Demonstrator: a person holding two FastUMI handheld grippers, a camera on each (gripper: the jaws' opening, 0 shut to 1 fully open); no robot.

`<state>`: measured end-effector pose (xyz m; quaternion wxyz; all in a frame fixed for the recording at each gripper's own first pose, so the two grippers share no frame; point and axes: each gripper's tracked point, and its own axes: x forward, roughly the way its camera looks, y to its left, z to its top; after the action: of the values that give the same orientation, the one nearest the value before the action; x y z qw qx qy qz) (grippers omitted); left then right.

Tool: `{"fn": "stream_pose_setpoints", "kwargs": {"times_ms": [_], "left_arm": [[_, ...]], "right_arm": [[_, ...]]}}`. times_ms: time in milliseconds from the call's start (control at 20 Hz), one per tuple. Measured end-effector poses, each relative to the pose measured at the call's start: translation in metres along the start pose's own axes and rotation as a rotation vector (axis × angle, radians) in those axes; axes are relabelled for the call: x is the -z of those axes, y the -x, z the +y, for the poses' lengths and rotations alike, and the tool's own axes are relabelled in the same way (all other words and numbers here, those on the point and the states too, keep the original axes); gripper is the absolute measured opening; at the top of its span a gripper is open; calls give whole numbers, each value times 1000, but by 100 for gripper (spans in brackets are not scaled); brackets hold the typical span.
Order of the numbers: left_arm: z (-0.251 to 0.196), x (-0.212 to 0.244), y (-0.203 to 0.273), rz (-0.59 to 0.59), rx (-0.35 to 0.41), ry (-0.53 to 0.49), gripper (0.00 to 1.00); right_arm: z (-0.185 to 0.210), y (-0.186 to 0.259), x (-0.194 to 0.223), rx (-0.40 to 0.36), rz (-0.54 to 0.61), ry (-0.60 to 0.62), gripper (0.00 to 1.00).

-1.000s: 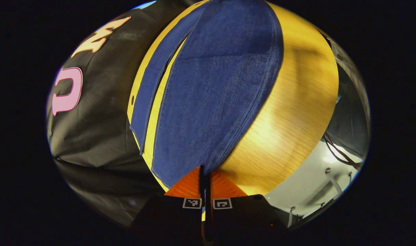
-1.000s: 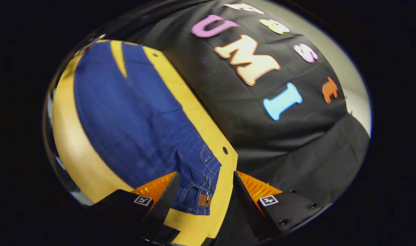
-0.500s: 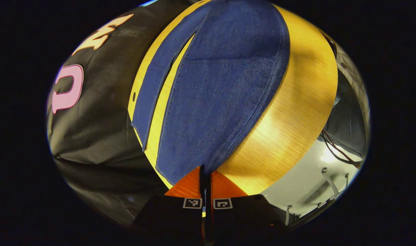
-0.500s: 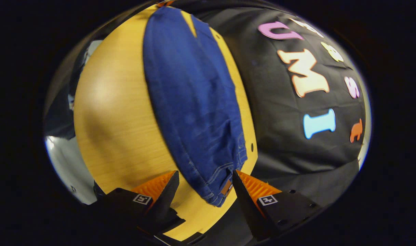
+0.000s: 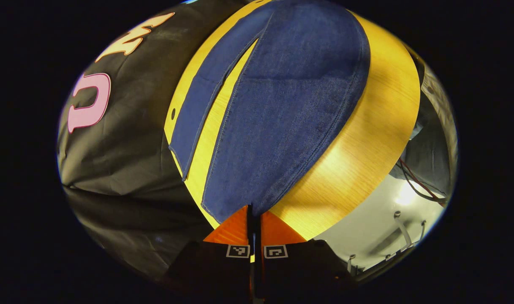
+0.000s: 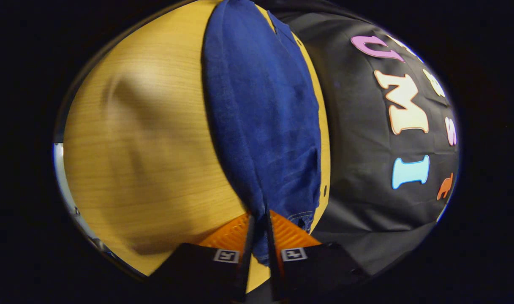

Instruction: Grasp the waist and the cuffs of the jeans and fold them to make the two legs overlap; first hold the waist and fold one-third of the jeans toward the cuffs, then hold the cuffs and fold the remaining one-third in the same direction to finish folding.

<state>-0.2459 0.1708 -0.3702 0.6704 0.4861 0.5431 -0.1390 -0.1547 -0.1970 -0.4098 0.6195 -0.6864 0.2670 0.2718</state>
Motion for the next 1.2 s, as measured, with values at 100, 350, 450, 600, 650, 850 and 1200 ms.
{"fn": "stream_pose_setpoints", "kwargs": {"times_ms": [100,350,450,600,650,850,1200], "left_arm": [[5,-3,-2,5,-17,22,0],[31,-12,14,-28,-76,146,0],[46,-13,22,-7,-97,183,0],[70,-28,23,-35,-126,251,0],[77,-33,23,-42,-122,282,0],[108,-48,23,-82,-149,322,0],[191,-85,6,-152,-192,405,0]], "right_arm": [[-7,6,-1,14,10,-58,11],[-50,24,-7,91,-14,-296,3],[-72,35,-6,150,-23,-362,3],[-111,35,-12,218,-21,-402,2],[-122,36,-15,234,-20,-418,3],[-166,40,-24,299,16,-490,2],[-228,21,-37,403,54,-560,3]]}}
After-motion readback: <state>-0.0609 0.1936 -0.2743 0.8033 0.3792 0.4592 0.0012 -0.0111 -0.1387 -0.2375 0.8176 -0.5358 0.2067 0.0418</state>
